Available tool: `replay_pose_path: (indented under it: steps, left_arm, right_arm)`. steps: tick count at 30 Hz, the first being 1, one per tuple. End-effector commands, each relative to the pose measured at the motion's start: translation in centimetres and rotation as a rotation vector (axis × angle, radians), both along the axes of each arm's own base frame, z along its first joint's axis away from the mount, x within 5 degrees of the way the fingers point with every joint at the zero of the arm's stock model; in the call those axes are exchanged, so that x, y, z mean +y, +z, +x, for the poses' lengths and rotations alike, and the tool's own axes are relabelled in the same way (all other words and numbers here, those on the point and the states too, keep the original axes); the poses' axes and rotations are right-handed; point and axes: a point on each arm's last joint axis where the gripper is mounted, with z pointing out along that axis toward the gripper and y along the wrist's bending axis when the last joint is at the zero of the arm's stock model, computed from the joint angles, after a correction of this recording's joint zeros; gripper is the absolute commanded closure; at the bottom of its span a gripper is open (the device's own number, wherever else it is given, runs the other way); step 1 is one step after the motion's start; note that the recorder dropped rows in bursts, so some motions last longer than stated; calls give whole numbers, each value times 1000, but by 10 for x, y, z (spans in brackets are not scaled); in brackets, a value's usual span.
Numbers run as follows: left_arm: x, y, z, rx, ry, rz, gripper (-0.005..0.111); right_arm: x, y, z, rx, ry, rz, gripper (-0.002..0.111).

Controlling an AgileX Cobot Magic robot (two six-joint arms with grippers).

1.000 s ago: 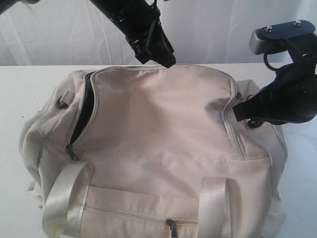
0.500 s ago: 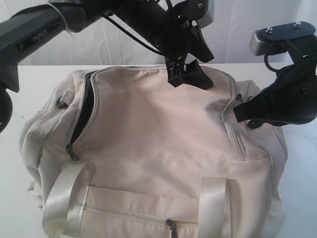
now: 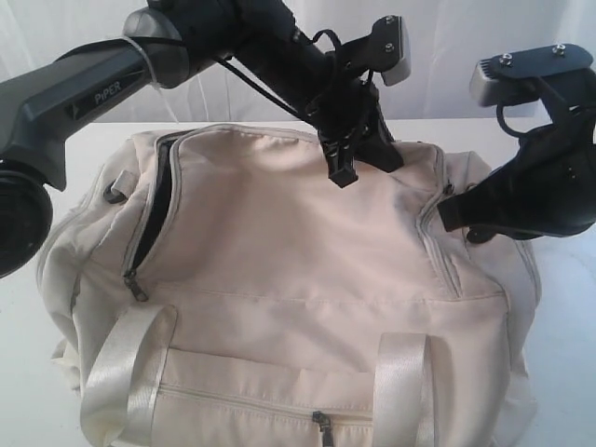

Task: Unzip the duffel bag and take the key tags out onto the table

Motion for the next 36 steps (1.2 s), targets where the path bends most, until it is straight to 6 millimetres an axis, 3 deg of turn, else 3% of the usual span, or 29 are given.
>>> replay_pose_path:
  steps: [1,9,19,26,33,36]
  left_arm:
    - [6,4,9,22,114,-8,107]
    - [16,5,21,51,222,-28,107]
    - [19,4,26,50,271,-24,107]
    - [20,3,27,56,293,-14,107]
    - [22,1,22,94,260,25,107]
    - [23,-1,18,122,235,55,107]
  right_arm:
    - [3,-10,-10,84,59,48,108]
    - [1,-15,-26,134,85,83,108]
    - [-13,10,-62,92,126,109,108]
    - [-24,-7,-86,150,142,87,108]
    - [-25,-15,-85,98,150,80,107]
    - [-25,-14,-84,81,154,82,96]
